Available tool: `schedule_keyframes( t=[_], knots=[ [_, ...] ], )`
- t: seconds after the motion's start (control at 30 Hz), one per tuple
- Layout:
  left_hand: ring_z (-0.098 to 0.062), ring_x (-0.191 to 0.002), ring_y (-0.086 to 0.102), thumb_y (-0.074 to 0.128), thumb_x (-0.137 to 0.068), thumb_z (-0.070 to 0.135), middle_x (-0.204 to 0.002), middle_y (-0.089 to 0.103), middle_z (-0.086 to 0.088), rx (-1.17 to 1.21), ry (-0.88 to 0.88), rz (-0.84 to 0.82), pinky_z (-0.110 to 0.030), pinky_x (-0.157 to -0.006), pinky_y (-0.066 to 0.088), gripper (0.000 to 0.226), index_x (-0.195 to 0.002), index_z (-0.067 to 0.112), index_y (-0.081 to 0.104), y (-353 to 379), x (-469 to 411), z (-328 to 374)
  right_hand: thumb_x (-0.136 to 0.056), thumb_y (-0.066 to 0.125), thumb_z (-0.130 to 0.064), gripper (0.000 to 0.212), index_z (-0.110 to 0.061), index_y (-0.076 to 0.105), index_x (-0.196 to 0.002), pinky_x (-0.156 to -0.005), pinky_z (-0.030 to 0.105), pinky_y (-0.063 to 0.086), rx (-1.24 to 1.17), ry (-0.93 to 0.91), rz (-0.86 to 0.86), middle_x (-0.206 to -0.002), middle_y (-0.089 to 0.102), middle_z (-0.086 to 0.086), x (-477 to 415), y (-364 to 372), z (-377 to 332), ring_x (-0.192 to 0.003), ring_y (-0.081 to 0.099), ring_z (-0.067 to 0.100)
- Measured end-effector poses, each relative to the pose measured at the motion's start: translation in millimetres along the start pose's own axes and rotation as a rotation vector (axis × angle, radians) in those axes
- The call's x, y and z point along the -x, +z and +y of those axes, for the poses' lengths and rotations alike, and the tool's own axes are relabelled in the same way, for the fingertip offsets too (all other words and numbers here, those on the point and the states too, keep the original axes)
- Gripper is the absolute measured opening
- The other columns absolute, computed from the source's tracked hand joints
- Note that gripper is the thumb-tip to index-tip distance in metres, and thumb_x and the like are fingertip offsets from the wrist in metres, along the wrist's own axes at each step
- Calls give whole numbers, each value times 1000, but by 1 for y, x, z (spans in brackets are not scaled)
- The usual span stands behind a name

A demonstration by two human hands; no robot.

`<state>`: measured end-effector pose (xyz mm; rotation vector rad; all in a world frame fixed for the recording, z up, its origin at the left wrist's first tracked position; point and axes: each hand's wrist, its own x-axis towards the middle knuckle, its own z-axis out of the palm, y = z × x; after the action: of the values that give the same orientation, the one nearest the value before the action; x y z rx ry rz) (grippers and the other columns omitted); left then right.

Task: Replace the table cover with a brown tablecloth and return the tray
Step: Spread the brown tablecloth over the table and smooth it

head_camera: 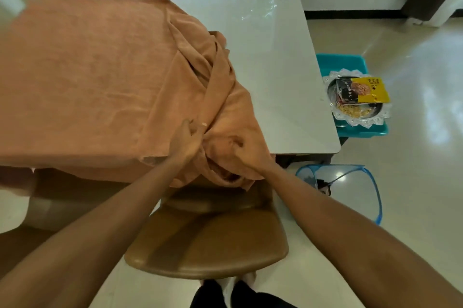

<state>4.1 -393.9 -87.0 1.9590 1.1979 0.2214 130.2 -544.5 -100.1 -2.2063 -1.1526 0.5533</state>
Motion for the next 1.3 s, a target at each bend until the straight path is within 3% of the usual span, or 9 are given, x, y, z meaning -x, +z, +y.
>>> schedule_keyframes(
  t=[0.2,0.4,0.53,0.67,0.8,0.93,1.03,1.17,1.3],
  knots=[
    [-30,-118,52,67,-81,55,-133,50,-9,-300,44,-57,-47,-98,49,70,-136,19,42,40,10,4,-90,65,-44,44,-27,59,-131,-97,38,51,-36,449,133,-130,54,5,6,-15,66,-116,58,24],
    [-19,-82,59,53,-94,20,-89,57,1,-139,217,184,-35,-77,51,4,-96,22,50,49,1,2,-92,60,-42,26,-20,66,-103,-83,35,50,-68,444,-1,-103,66,0,3,-11,57,-97,62,21],
    [-20,-88,54,52,-90,9,-96,53,-2,-94,189,340,-33,-77,44,13,-98,19,49,31,-1,11,-96,56,-24,14,-16,58,-85,-73,29,42,-393,430,240,-84,61,-2,-5,-17,40,-80,57,15],
    [-22,-102,47,60,-86,17,-114,50,-9,-173,311,333,-38,-88,42,28,-113,16,54,27,1,17,-101,54,-33,17,-21,55,-90,-76,32,47,-460,288,347,-85,60,-8,-11,-35,20,-81,58,13],
    [-8,-86,57,61,-90,43,-97,60,7,-24,516,61,-27,-81,50,26,-107,24,57,50,14,38,-94,62,-40,30,-11,69,-94,-83,41,51,-446,323,-27,-94,70,5,-22,-50,18,-87,63,17],
    [0,-88,57,64,-82,66,-103,57,16,65,416,-677,-19,-79,51,41,-114,43,54,86,18,51,-97,59,-30,25,-14,75,-106,-83,33,52,-765,578,-264,-112,70,2,-17,-59,27,-108,63,20],
    [-11,-93,53,75,-75,59,-106,54,2,-43,127,-122,-30,-81,47,58,-117,24,57,106,35,47,-99,58,-29,26,-16,75,-115,-80,29,49,-781,569,-302,-122,67,1,-20,-55,45,-113,59,20],
    [-33,-112,58,50,-104,26,-118,59,-16,-90,-32,-185,-33,-92,41,35,-127,0,54,126,45,58,-102,50,-10,30,-11,70,-124,-91,29,54,-677,441,-425,-119,69,-1,-30,-51,65,-102,64,12],
    [-19,-82,63,53,-99,24,-87,65,0,91,-140,-9,-31,-72,47,14,-93,18,64,122,42,62,-97,55,-3,28,-15,73,-114,-81,31,59,-569,354,-483,-105,72,-1,-39,-55,81,-93,68,17]
  ],
)
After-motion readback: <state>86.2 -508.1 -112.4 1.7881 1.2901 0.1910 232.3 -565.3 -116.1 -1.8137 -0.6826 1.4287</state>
